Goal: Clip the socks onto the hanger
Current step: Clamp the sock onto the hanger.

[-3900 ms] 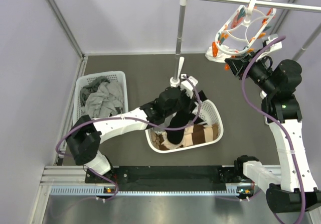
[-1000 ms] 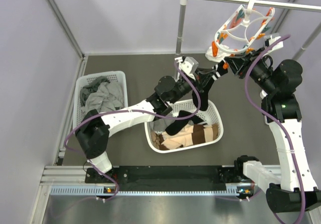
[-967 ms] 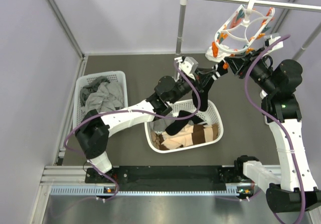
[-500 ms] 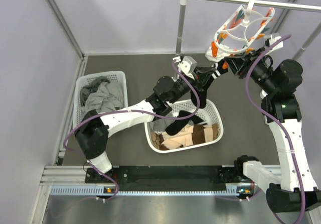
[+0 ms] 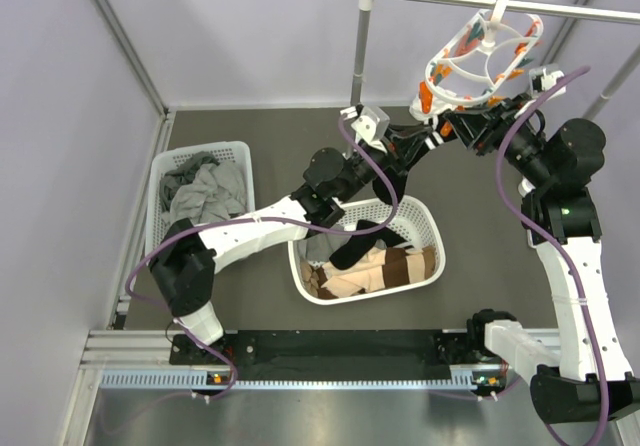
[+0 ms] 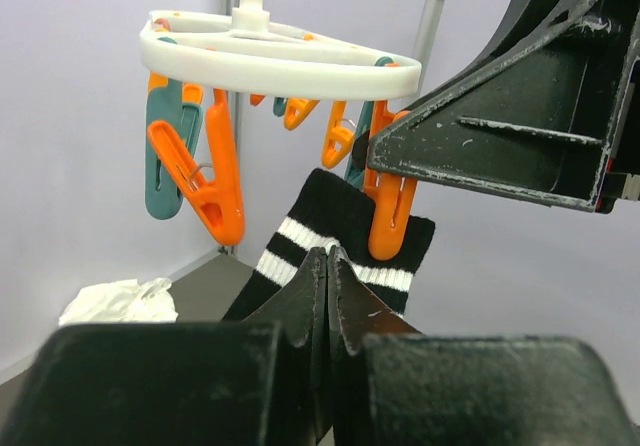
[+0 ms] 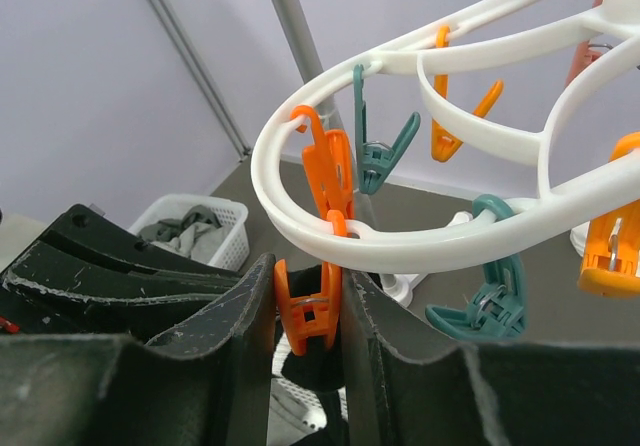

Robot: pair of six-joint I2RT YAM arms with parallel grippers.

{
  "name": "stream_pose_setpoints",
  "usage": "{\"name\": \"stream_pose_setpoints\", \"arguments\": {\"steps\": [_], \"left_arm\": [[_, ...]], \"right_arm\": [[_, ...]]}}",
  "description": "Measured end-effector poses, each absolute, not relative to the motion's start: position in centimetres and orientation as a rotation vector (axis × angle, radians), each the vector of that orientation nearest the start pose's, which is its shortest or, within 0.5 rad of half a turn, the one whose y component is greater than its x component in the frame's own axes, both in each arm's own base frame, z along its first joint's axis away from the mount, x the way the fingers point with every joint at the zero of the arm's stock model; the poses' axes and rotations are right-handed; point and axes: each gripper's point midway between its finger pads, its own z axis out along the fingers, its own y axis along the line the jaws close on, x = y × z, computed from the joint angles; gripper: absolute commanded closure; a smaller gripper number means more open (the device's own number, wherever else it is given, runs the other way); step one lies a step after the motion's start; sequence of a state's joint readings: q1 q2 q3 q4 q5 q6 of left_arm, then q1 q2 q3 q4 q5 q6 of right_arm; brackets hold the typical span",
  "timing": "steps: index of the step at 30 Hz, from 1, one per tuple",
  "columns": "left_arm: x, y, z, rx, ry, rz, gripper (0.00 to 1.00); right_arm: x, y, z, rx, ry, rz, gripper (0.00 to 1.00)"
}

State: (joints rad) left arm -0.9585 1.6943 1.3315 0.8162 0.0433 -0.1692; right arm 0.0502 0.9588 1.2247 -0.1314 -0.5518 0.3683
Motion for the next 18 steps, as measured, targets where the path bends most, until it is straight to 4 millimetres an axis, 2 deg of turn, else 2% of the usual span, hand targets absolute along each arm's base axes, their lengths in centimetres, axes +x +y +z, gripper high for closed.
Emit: {"name": "stream_pose_setpoints", "arguments": {"steps": [9, 12, 16, 18], "left_arm": [[30.25, -46.14, 41.78, 0.484, 1.058, -1.056, 1.0], [30.19, -46.23, 41.69, 0.485, 1.06, -1.064, 1.0], [30.13, -46.19, 41.91, 0.478, 1.054, -1.072, 1.0], [30.1, -46.16, 42.03, 0.475, 1.05, -1.075, 1.0]], "right_arm": [[30.1, 12.23, 44.65, -0.226, 1.468, 0.758, 0.89], [30.14, 12.24, 44.58, -0.224, 1.469, 0.76, 0.8], [30.25, 12.24, 44.42, -0.224, 1.468, 0.76, 0.56], [30.25, 12.28, 44.29, -0.225, 1.471, 0.763, 0.48]]}}
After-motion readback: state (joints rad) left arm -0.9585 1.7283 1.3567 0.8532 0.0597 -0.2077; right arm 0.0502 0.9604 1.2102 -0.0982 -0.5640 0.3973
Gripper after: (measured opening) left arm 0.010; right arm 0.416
